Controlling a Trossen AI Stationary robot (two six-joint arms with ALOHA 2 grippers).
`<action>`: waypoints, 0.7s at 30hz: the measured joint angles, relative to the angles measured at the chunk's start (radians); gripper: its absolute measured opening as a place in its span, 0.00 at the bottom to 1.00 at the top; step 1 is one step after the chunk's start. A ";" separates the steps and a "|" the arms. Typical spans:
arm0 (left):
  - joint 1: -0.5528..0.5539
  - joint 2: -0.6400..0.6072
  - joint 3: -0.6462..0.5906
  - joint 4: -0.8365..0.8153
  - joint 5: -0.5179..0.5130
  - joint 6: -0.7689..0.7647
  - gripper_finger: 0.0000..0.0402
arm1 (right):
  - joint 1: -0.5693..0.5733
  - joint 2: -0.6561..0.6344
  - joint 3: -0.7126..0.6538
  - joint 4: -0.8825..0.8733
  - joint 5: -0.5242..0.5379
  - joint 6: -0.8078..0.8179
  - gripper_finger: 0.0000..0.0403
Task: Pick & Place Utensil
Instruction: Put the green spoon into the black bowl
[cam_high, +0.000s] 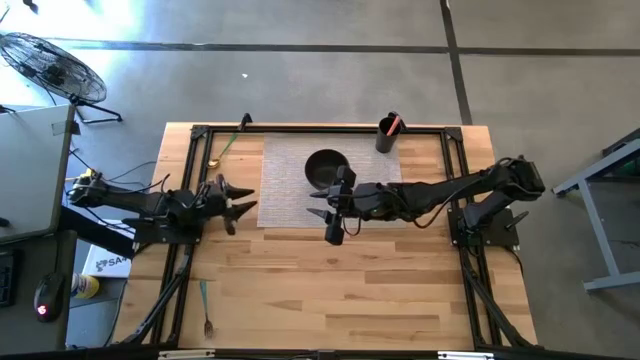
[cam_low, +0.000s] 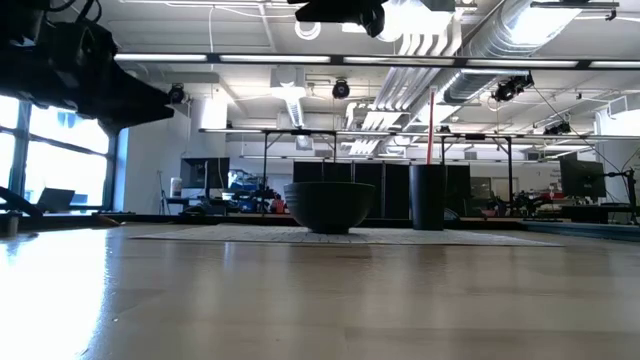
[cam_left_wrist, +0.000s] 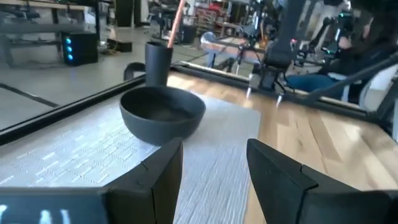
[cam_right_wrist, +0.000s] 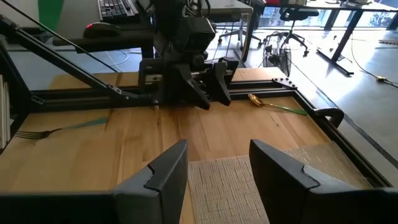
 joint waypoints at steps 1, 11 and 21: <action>0.000 0.018 0.000 0.021 -0.005 0.000 0.44 | 0.000 0.000 0.000 0.000 0.000 0.000 0.41; 0.203 0.302 0.168 -0.092 -0.076 -0.105 0.44 | 0.000 0.000 0.000 0.012 0.000 0.002 0.41; 0.670 0.679 0.408 -0.371 0.155 -0.185 0.44 | 0.026 0.000 0.000 0.021 -0.011 0.046 0.41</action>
